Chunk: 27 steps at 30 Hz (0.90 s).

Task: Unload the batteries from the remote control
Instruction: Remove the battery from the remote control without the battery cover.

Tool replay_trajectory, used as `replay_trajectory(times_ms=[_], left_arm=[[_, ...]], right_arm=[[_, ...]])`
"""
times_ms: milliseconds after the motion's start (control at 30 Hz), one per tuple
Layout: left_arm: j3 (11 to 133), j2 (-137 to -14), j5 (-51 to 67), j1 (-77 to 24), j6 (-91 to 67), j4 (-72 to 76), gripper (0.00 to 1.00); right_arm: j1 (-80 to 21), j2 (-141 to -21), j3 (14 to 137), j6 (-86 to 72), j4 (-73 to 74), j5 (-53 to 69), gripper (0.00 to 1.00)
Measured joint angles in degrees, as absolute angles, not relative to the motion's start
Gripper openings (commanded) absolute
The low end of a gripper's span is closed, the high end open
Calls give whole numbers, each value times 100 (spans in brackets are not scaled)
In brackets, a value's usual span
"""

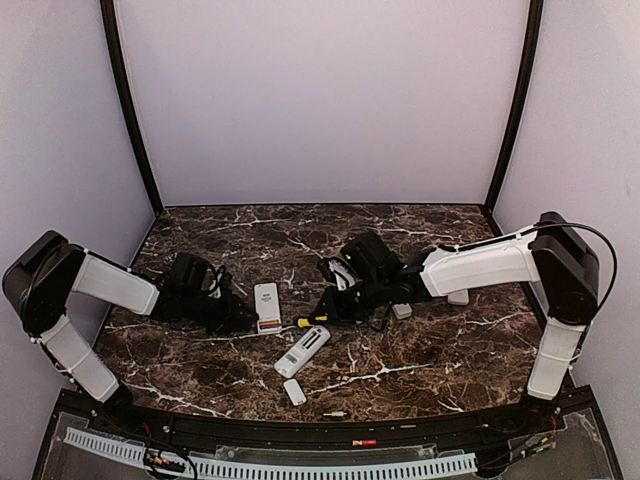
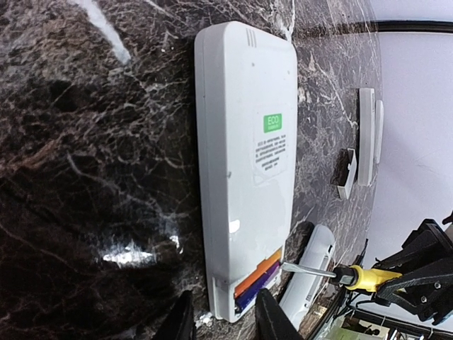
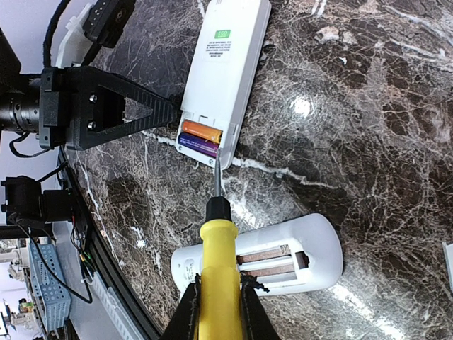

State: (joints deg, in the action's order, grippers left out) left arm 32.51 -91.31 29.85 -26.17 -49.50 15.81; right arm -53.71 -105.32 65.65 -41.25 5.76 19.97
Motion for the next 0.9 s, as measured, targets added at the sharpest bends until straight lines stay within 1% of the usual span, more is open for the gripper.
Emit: replay_trajectory(times_ms=[400, 500, 900], left_arm=[[3277, -9380, 3124, -2698, -4956, 1721, 18], [3288, -9430, 3144, -2705, -4952, 1750, 14], [3417, -9494, 3214, -2727, -4912, 1594, 9]], right_arm=[[-5369, -10534, 6567, -4128, 576, 1997, 0], [-5369, -10534, 6567, -4130, 578, 1999, 0], [-5347, -10534, 6567, -4475, 515, 2185, 0]])
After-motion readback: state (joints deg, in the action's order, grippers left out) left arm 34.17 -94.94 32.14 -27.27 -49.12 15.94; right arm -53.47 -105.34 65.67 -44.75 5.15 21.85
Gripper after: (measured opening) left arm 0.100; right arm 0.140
